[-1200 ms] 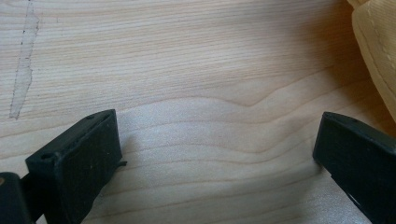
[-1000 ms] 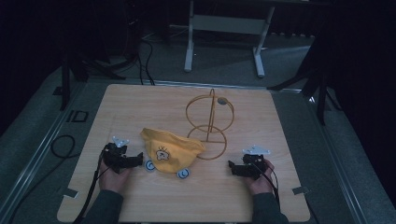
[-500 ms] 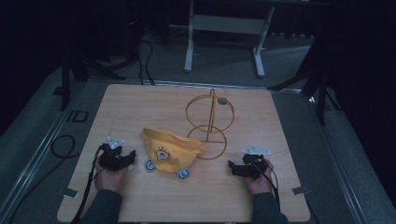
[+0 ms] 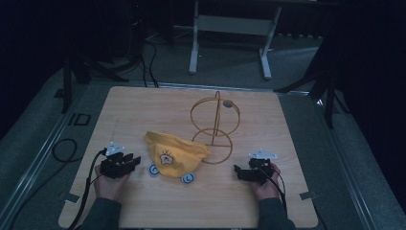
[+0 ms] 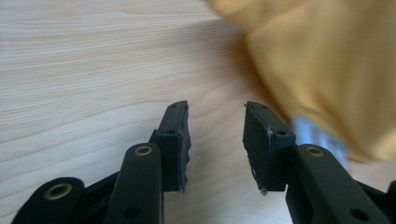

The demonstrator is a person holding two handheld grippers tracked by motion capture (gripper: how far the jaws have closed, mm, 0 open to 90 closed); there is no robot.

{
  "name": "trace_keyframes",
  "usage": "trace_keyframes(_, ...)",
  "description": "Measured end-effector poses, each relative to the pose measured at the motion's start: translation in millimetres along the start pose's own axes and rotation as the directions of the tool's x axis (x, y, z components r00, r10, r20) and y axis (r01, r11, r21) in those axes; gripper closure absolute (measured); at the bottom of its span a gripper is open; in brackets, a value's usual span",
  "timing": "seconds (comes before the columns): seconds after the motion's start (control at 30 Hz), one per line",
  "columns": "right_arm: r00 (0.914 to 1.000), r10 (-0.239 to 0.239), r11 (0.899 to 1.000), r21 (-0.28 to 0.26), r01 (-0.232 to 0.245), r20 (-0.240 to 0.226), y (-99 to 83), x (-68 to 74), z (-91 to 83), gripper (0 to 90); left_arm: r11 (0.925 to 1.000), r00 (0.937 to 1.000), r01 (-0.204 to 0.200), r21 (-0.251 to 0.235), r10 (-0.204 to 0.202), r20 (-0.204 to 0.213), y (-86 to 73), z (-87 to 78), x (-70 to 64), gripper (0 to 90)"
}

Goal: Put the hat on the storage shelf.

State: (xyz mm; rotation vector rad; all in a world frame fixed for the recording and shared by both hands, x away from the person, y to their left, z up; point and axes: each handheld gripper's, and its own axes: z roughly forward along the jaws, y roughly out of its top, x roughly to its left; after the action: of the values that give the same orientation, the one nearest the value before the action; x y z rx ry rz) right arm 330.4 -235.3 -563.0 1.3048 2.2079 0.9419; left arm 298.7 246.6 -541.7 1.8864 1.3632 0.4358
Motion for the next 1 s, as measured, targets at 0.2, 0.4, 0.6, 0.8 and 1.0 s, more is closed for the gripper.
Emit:
trace_keyframes(0.2,1.0000,0.000,1.000,0.000,0.000,0.000,0.0,0.0,0.0,13.5,0.9985,0.9948,-0.052,-0.021,0.053,0.087,-0.9,-4.6,-13.9,60.4)
trace_keyframes(0.4,1.0000,0.000,1.000,0.000,0.000,0.000,0.0,0.0,0.0,13.5,0.9974,0.9898,-0.071,0.013,0.069,0.125,-2.2,3.1,-21.6,61.7)
trace_keyframes(0.6,1.0000,0.000,1.000,0.000,0.000,0.000,0.0,0.0,0.0,13.5,0.9960,0.9864,-0.084,0.030,0.079,0.145,-1.9,7.5,-27.9,62.1)
trace_keyframes(0.8,1.0000,0.001,1.000,0.000,-0.001,0.000,0.0,0.0,0.0,13.5,0.9936,0.9857,-0.100,0.051,0.092,0.141,-2.9,13.0,-32.5,59.6)
trace_keyframes(1.0,1.0000,0.002,1.000,0.000,-0.002,0.002,0.0,0.0,0.0,13.5,0.9917,0.9817,-0.101,0.078,0.087,0.170,-4.8,16.5,-36.8,56.8)
